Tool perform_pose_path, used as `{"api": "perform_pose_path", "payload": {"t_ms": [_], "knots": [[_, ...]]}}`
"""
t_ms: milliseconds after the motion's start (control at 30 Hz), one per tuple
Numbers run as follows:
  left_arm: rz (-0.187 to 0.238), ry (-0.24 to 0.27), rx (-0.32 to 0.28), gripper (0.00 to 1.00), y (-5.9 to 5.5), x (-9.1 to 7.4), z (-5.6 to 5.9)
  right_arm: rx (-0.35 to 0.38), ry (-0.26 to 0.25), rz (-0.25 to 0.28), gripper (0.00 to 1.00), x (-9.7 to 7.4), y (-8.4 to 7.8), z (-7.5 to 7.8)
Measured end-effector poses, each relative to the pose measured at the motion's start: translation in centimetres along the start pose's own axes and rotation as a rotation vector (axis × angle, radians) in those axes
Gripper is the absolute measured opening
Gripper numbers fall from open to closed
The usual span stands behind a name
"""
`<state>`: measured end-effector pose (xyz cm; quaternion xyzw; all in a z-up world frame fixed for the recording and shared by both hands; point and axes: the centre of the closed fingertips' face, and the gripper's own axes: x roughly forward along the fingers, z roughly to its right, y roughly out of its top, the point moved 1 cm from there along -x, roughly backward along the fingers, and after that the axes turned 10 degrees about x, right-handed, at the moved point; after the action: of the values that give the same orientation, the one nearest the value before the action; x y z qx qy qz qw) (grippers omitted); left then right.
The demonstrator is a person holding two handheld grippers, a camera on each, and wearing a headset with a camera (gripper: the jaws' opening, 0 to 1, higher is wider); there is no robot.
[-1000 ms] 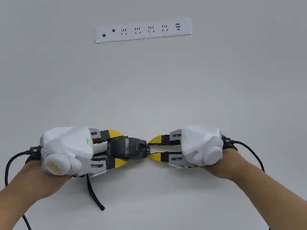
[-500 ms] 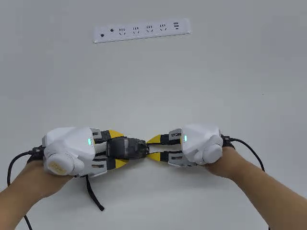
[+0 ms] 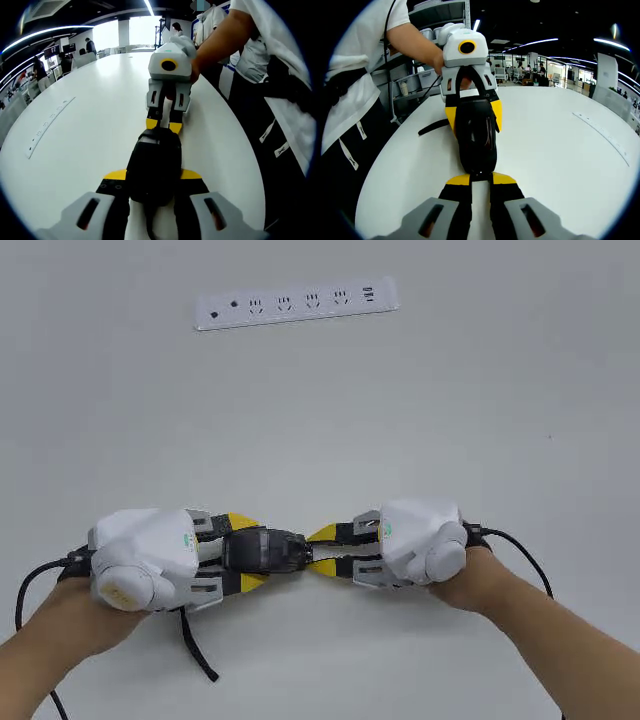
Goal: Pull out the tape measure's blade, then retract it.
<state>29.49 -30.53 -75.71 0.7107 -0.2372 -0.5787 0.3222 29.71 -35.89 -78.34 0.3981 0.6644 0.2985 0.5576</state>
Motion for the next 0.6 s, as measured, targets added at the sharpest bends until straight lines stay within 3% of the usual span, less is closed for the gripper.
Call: {"api": "perform_pose_path", "payload": {"t_ms": [600], "knots": [[0.003,-0.010,-0.001,0.30,0.0,0.1,0.0,0.032,0.023,-0.002,0.09,-1.2,-0.7,0.0]]}}
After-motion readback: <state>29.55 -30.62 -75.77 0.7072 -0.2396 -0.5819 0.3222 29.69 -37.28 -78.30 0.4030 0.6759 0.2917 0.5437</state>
